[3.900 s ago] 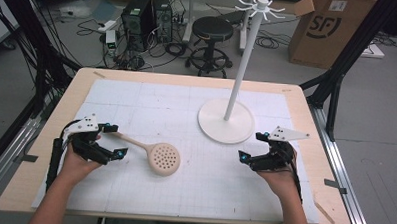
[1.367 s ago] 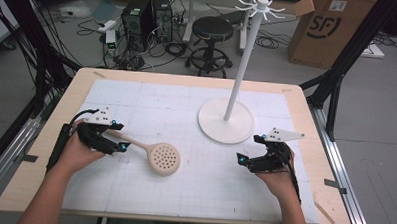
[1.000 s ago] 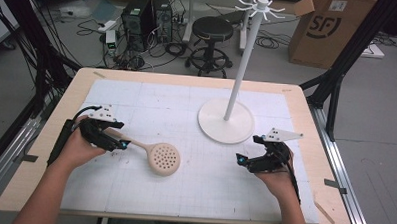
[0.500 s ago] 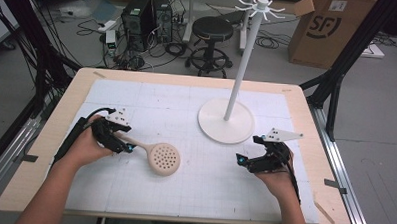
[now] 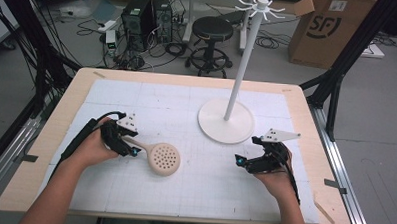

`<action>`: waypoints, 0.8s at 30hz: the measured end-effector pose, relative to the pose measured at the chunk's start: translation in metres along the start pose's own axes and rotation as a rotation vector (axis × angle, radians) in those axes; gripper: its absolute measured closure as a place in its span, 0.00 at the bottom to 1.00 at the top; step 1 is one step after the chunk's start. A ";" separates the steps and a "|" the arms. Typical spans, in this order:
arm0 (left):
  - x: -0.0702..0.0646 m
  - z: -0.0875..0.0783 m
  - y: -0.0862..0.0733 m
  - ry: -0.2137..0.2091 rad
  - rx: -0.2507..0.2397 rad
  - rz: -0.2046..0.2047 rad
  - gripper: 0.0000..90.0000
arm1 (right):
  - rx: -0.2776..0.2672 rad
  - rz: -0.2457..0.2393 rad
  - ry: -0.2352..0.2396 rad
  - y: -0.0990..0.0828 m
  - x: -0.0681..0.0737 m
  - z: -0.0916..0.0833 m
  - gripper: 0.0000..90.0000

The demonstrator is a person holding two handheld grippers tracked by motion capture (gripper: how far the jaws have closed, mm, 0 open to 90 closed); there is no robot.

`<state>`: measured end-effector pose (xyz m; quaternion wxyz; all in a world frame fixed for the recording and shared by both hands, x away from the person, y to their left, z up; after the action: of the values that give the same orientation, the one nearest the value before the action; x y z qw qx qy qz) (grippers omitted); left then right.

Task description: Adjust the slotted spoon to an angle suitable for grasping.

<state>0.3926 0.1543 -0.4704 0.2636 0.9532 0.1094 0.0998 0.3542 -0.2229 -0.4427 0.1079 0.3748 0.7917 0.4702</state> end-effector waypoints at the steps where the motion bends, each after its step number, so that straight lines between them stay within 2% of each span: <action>1: 0.002 0.004 0.000 -0.004 0.017 0.008 0.44 | 0.001 -0.001 0.000 0.000 0.001 0.000 0.01; 3: 0.003 0.005 -0.001 -0.002 0.025 0.008 0.45 | 0.002 -0.009 -0.001 0.000 0.000 0.001 0.01; 6: 0.002 0.008 -0.001 -0.033 0.033 0.018 0.55 | 0.009 -0.011 -0.003 -0.001 0.001 0.001 0.01; 7: 0.002 0.010 -0.003 -0.036 0.041 0.019 0.55 | 0.011 -0.006 -0.004 -0.001 0.001 0.001 0.01; 10: 0.003 0.009 -0.003 -0.048 0.029 0.016 0.60 | 0.015 -0.006 -0.002 -0.002 0.000 0.002 0.01; 20: 0.001 0.008 -0.001 -0.064 0.010 0.035 0.65 | 0.012 -0.003 -0.004 -0.003 -0.001 0.002 0.01; 24: -0.005 0.009 0.004 -0.080 0.000 0.054 0.67 | 0.013 -0.004 -0.003 -0.003 -0.001 0.002 0.01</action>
<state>0.3906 0.1450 -0.4769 0.2650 0.9591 0.0727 0.0687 0.3545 -0.2230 -0.4466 0.1075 0.3744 0.7954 0.4644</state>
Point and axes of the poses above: each handheld gripper's, and its own axes: z roughly forward along the jaws, y roughly out of its top, x roughly to its left, the point moved 8 cm from there along z, roughly forward along the jaws, and after that the axes turned 5 degrees about z, right-handed, at the moved point
